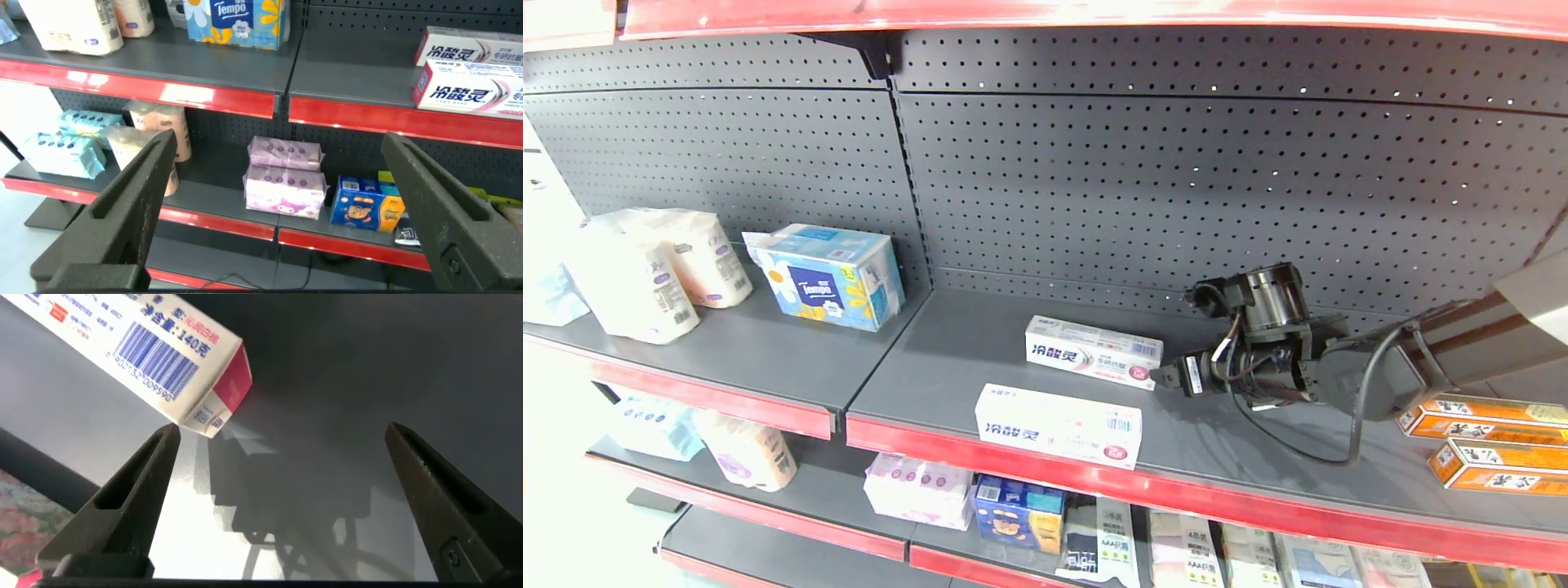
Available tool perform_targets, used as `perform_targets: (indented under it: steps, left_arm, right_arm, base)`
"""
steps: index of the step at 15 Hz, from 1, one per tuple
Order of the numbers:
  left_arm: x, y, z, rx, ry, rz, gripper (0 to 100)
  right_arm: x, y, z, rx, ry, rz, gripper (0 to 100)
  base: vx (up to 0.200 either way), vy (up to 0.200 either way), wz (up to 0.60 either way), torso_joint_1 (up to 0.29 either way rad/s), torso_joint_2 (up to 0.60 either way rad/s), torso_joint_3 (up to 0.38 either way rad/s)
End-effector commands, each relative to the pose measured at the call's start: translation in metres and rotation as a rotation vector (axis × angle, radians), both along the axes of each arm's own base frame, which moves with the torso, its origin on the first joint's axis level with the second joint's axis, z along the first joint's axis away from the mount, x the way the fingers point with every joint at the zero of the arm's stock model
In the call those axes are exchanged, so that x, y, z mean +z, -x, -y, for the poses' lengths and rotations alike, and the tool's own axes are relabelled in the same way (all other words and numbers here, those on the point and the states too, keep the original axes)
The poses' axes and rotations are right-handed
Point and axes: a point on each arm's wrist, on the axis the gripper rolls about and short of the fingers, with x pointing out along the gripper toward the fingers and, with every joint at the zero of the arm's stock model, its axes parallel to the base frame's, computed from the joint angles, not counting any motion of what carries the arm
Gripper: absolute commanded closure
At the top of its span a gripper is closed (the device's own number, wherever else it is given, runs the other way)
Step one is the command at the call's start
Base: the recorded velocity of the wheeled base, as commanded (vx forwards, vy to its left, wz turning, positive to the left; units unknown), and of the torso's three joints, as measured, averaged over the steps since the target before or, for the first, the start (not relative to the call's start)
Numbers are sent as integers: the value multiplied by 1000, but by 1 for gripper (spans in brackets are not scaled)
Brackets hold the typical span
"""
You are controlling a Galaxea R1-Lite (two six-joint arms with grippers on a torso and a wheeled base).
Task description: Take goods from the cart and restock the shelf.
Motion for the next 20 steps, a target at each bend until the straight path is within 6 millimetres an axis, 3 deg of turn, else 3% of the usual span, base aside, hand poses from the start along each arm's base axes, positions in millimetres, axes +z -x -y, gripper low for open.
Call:
perform_targets:
  steps: [1, 12, 20]
  left_arm:
    - [0, 0, 0, 0, 0, -2, 0]
    - [0, 0, 0, 0, 0, -2, 0]
    - [0, 0, 0, 0, 0, 0, 0]
  right_arm:
    - [-1, -2, -1, -11, -1, 1, 0]
    - [-8, 4, 8, -24, 28, -30, 0]
    - [-8, -13, 22, -88, 50, -2, 0]
  base:
    - [0, 0, 0, 0, 0, 0]
    - [0, 0, 0, 0, 0, 0]
    - [0, 0, 0, 0, 0, 0]
